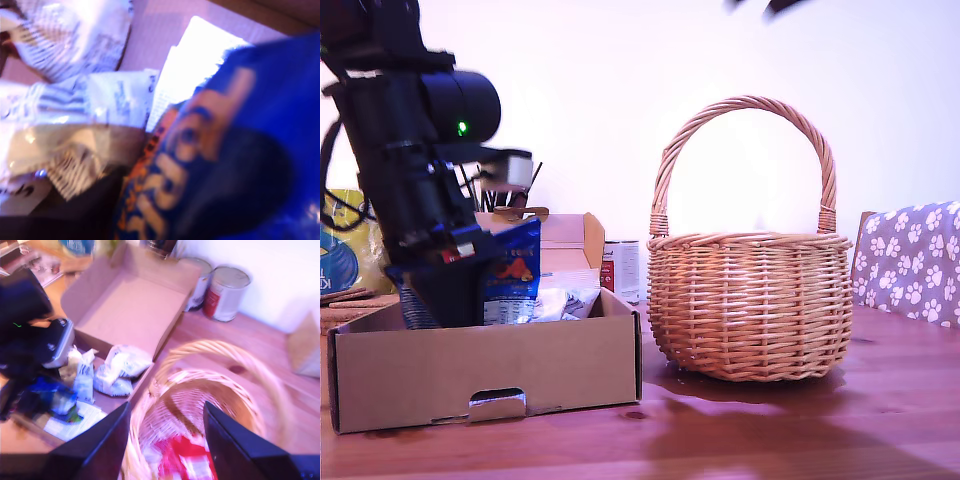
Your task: Move the bags of Easter eggs from the cardboard box on the left into the woven basket on the right side.
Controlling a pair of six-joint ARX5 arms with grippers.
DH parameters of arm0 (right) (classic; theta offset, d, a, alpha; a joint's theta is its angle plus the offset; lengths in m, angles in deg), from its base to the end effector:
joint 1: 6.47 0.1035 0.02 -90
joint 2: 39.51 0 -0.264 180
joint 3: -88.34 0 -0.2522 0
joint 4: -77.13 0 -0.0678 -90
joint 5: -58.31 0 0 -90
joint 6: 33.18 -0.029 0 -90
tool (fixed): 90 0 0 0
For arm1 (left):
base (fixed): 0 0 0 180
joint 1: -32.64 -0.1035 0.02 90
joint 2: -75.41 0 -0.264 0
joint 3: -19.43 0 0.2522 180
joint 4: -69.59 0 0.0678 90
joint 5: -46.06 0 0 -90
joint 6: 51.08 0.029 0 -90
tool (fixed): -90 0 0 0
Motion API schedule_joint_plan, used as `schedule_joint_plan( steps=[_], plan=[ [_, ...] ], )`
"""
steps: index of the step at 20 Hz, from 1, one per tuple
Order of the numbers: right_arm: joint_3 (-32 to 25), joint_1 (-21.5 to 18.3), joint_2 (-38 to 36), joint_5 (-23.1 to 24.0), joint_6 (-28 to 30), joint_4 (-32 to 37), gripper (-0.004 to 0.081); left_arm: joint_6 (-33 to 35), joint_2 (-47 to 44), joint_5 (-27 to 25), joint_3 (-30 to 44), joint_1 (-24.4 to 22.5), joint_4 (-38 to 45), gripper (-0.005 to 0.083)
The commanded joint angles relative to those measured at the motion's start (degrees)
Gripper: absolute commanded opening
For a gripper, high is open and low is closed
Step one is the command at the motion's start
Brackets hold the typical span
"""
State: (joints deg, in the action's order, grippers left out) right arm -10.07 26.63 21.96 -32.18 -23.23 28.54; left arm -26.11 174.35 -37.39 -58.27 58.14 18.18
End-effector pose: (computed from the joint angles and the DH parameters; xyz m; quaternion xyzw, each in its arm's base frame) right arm 0.1807 0.1181 0.3761 -0.1492 0.2108 0.2995 0.9185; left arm 0.2918 -0.1429 0.1807 0.2626 0.5224 -0.3435 0.7350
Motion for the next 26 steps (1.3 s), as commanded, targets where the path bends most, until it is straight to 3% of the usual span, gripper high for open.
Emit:
schedule_joint_plan(
  steps=[1,4,9,13,19,22,26],
  plan=[
    [-0.2,0.3,-2.7,0.0,-1.3,-4.0,0.0424,0.6,0.5,0.7,1.4,0.2,1.7,0.0162],
    [-0.2,0.3,-9.0,-0.6,-3.9,-12.6,0.0379,0.9,0.5,0.7,1.4,0.2,2.9,0.0018],
    [-0.3,0.3,-12.9,-3.6,-5.9,-21.2,-0.0017,1.0,-0.7,1.4,1.3,0.2,3.5,-0.0019],
    [-2.7,0.3,-13.6,-3.6,-5.9,-15.6,-0.0012,-0.6,-6.6,4.5,1.3,0.2,5.8,-0.0019],
    [-14.0,0.2,-19.9,-3.5,-5.5,-7.5,-0.0012,-6.7,-17.6,10.1,1.3,2.3,11.3,-0.0019],
    [-17.8,0.2,-24.3,-3.4,-7.9,-7.4,-0.0012,-9.8,-19.5,12.3,1.3,5.3,17.3,-0.0019],
    [-18.0,0.2,-28.6,-1.7,-11.6,-9.3,-0.0012,-12.8,-18.2,13.1,1.3,10.9,27.1,-0.0019]
  ],
)
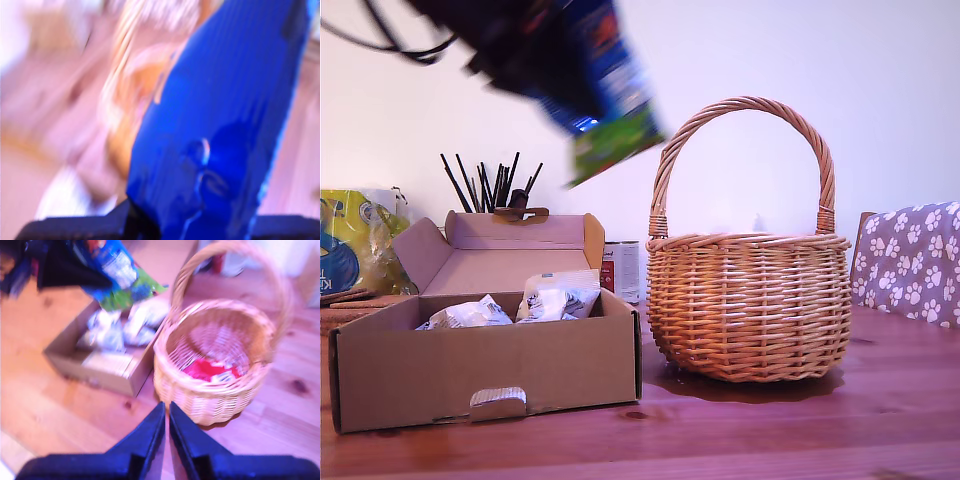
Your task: Move the bags of Easter eggs from the cardboard box on the left into the woven basket on the right side.
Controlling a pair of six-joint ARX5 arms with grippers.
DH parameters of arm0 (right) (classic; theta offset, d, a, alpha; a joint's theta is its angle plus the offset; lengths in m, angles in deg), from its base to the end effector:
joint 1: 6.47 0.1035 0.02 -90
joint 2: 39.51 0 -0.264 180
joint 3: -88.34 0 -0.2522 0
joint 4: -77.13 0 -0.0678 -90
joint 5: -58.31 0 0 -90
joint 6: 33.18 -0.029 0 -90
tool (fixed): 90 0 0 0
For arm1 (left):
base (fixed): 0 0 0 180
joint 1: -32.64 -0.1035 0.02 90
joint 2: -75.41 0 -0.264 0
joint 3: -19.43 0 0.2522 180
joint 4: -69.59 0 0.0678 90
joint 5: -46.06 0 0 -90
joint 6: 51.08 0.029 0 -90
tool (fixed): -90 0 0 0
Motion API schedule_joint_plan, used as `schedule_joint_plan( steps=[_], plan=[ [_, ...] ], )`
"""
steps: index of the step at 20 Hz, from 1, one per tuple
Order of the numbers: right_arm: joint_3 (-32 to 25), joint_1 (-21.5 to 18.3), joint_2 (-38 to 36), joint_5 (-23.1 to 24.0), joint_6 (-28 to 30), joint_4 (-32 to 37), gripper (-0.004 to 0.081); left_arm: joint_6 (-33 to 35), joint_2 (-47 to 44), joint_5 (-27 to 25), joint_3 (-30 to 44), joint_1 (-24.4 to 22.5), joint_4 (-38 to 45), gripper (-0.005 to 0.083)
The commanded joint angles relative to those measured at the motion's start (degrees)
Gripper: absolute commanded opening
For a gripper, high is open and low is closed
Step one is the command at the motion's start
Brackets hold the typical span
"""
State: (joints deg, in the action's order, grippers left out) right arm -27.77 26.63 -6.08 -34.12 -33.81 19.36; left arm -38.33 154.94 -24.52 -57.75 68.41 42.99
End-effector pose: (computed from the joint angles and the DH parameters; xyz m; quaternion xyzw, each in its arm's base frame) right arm 0.0857 0.0573 0.3324 -0.0573 0.2293 0.2952 0.9257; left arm 0.2437 -0.1874 0.3067 0.1306 0.1961 -0.4732 0.8489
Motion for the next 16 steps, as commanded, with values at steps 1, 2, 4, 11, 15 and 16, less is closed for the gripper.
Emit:
schedule_joint_plan(
  steps=[1,2,4,11,15,16],
  plan=[
    [-0.3,0.2,-1.3,0.5,-1.7,-0.7,-0.0012,-1.0,1.9,0.1,0.7,1.9,5.7,-0.0019],
    [-0.3,0.2,-1.7,0.7,-2.4,-1.1,-0.0012,-1.1,2.9,-0.5,0.7,3.0,8.8,-0.0019],
    [-0.3,0.2,-1.9,0.7,-2.6,-1.6,-0.0012,-2.3,5.5,-0.7,0.7,4.9,14.7,-0.0019],
    [-0.3,0.2,-1.9,0.7,-3.9,-2.0,-0.0012,-2.3,19.0,-8.5,0.7,7.5,35.8,-0.0019],
    [-0.3,0.2,-1.9,0.7,-3.9,-2.1,-0.0012,-2.2,24.0,-11.8,0.6,7.5,37.3,-0.0019],
    [-0.3,0.2,-1.9,0.7,-3.9,-2.1,-0.0012,-2.2,24.3,-11.9,0.6,7.5,36.5,-0.0015]
  ],
)
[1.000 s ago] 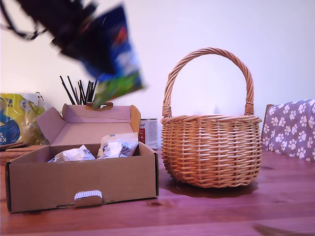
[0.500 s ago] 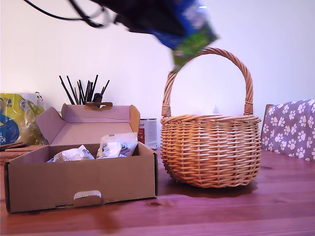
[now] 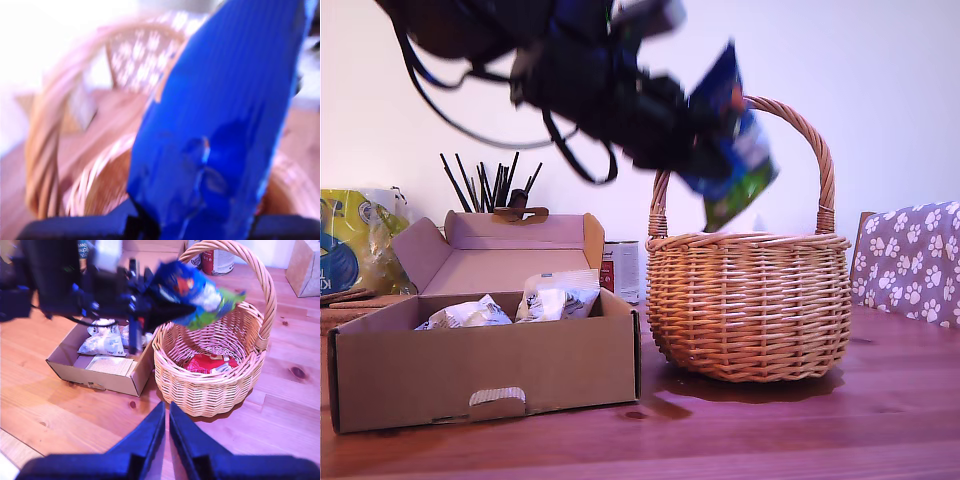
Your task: Move the bags of Easter eggs from the cardboard box on the left into the woven basket on the right side.
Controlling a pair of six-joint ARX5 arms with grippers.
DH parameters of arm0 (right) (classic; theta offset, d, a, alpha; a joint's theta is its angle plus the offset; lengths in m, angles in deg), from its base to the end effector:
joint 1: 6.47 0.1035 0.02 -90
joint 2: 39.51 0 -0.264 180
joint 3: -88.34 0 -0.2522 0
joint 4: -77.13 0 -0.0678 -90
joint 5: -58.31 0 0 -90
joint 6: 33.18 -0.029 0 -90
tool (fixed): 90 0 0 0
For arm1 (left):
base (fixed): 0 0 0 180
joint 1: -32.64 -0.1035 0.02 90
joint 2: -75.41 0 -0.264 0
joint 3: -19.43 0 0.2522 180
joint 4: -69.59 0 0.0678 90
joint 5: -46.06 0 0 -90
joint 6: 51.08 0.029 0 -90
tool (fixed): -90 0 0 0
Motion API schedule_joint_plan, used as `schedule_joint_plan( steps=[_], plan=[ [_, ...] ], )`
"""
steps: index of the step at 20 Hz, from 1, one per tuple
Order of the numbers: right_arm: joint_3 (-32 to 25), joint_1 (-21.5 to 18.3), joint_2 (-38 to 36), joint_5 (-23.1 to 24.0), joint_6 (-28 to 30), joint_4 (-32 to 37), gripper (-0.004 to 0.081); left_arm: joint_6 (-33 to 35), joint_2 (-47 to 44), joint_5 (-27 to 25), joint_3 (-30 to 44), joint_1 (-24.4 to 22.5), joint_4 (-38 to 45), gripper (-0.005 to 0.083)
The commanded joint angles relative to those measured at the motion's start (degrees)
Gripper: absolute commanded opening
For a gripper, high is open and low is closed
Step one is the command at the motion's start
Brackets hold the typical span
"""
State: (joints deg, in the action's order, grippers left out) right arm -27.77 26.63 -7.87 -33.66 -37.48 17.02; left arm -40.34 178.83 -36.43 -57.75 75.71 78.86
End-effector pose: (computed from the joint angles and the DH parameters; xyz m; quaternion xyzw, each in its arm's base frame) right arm 0.0783 0.0522 0.3313 -0.0298 0.2427 0.2835 0.9273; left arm 0.2895 -0.2758 0.2206 0.1285 0.1003 -0.4338 0.8861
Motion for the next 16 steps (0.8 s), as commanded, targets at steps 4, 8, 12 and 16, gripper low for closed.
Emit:
schedule_joint_plan(
  steps=[4,8,12,16],
  plan=[
    [-0.3,0.2,-0.1,0.0,-0.2,0.2,-0.0012,-0.2,0.4,-0.8,0.6,0.2,0.6,0.0336],
    [-0.3,0.2,-0.1,0.0,-0.2,0.2,-0.0012,0.2,-0.2,-2.1,0.4,0.5,0.3,0.062],
    [-0.3,0.2,-0.1,0.0,-0.2,0.3,-0.0012,0.2,-5.0,-2.0,0.3,1.0,-5.6,0.0568],
    [-0.3,0.2,0.0,0.0,-0.2,0.3,-0.0012,0.2,-12.4,-2.1,0.3,0.7,-15.9,0.0239]
  ],
)
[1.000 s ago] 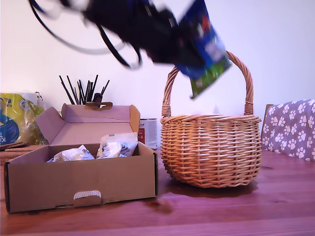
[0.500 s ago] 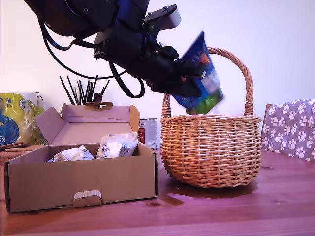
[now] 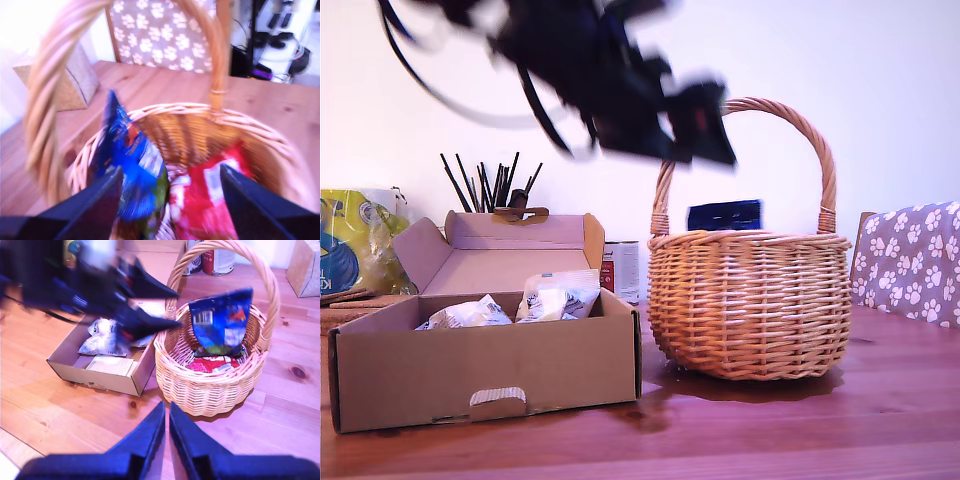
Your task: Move the bags of Easter eggs from the cardboard box on the left into the woven basket on the right side.
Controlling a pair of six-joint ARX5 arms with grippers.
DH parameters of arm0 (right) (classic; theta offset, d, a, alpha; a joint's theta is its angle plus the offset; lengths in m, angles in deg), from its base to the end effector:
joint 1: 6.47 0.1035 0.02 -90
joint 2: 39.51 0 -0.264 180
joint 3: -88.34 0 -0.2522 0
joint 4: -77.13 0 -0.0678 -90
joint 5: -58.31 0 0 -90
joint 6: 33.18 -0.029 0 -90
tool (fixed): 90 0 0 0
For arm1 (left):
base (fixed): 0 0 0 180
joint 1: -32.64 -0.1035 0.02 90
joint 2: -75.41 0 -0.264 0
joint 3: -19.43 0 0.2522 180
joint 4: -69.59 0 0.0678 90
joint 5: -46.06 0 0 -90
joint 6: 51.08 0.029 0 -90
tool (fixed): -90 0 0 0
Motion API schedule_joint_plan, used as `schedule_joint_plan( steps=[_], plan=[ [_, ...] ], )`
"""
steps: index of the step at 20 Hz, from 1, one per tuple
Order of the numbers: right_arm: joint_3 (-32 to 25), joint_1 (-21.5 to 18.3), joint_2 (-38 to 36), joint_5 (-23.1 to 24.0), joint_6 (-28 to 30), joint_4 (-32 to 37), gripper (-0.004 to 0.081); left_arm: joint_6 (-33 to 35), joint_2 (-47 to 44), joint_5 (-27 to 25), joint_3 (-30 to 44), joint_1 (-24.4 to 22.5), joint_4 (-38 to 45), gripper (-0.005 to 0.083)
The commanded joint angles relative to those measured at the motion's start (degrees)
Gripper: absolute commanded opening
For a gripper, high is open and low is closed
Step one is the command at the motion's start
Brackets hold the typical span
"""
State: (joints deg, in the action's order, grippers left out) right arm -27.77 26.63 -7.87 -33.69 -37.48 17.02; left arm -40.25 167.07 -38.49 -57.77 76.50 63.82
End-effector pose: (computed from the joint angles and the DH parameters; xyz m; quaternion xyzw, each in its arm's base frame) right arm 0.0783 0.0522 0.3313 -0.0298 0.2427 0.2838 0.9272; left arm 0.2595 -0.2532 0.2710 0.1419 0.1264 -0.4245 0.8853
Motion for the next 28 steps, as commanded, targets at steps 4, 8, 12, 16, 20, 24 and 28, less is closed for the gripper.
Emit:
schedule_joint_plan(
  steps=[4,8,12,16,20,24,28],
  plan=[
    [-0.3,0.2,0.9,0.0,-0.2,0.3,-0.0012,3.0,-7.3,0.0,0.3,-2.6,-12.1,-0.0024],
    [-0.3,0.2,2.9,-0.4,0.2,2.2,-0.0012,7.6,-11.3,0.1,0.3,-7.3,-27.6,-0.0024],
    [-0.3,0.2,5.4,-1.1,0.3,4.0,-0.0012,10.7,-11.8,0.2,0.3,-13.3,-39.4,-0.0024],
    [-0.3,0.3,7.9,-2.7,0.3,4.2,-0.0012,11.3,-11.6,1.6,0.3,-17.9,-40.9,0.007],
    [-0.3,0.3,8.7,-4.1,0.3,6.5,-0.0012,12.0,-9.2,4.2,0.3,-20.6,-37.4,0.0783],
    [-0.2,0.3,8.7,-4.1,0.3,7.3,-0.0012,16.5,-3.2,8.2,0.3,-23.3,-33.3,0.0765],
    [-0.2,0.3,8.7,-4.1,1.3,7.3,-0.0012,18.2,3.1,9.2,0.3,-25.7,-30.0,0.0765]
  ],
)
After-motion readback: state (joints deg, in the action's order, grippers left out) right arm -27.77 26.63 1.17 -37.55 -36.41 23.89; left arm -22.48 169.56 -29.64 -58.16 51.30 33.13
